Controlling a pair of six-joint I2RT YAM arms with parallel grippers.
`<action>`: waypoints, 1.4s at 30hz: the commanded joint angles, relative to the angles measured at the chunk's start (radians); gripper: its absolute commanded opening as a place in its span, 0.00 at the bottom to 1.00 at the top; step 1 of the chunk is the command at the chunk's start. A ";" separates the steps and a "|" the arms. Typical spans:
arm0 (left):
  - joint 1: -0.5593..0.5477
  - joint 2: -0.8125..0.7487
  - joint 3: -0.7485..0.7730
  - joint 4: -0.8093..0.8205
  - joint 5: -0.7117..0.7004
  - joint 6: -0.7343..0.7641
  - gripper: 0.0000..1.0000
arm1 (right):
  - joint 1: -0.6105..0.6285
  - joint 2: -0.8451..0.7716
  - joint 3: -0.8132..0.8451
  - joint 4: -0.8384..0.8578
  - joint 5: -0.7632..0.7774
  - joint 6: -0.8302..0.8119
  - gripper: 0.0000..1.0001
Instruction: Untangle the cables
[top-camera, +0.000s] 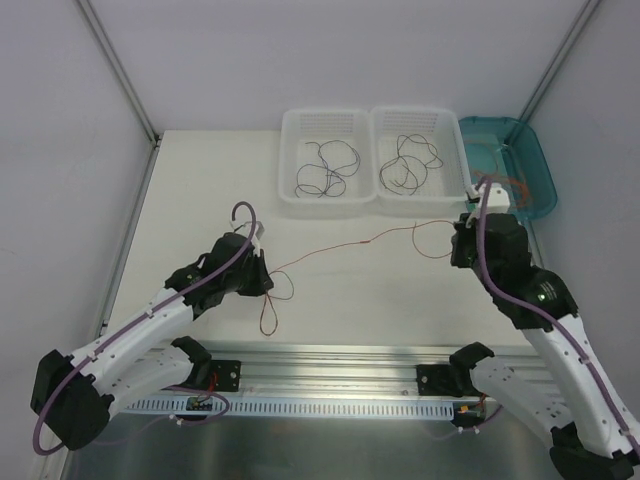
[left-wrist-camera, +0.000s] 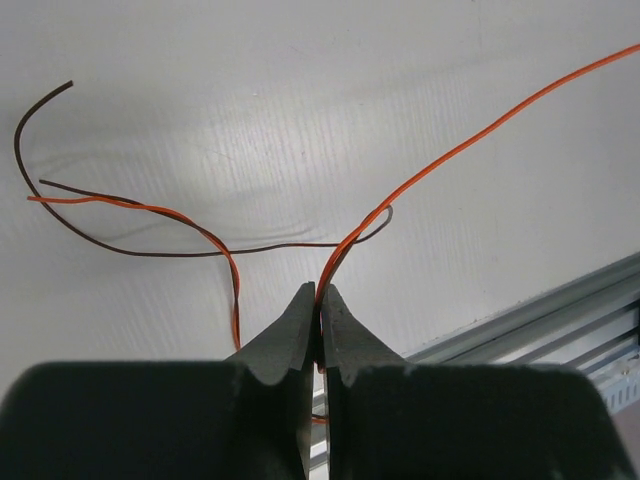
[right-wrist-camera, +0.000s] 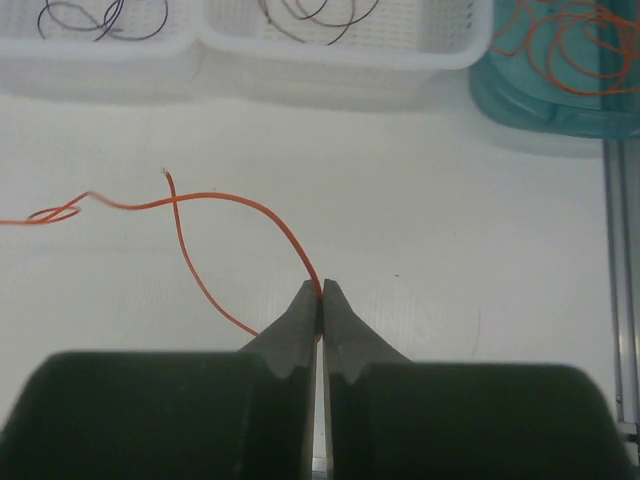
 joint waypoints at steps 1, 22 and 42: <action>0.025 0.024 -0.015 -0.007 -0.010 -0.001 0.02 | -0.039 -0.096 0.059 -0.081 0.119 -0.014 0.01; 0.026 0.106 0.139 0.011 0.120 0.065 0.96 | -0.042 -0.156 0.116 -0.109 0.089 -0.026 0.01; 0.039 0.286 0.284 -0.029 0.187 0.028 0.87 | -0.042 -0.197 0.007 -0.051 -0.014 -0.023 0.01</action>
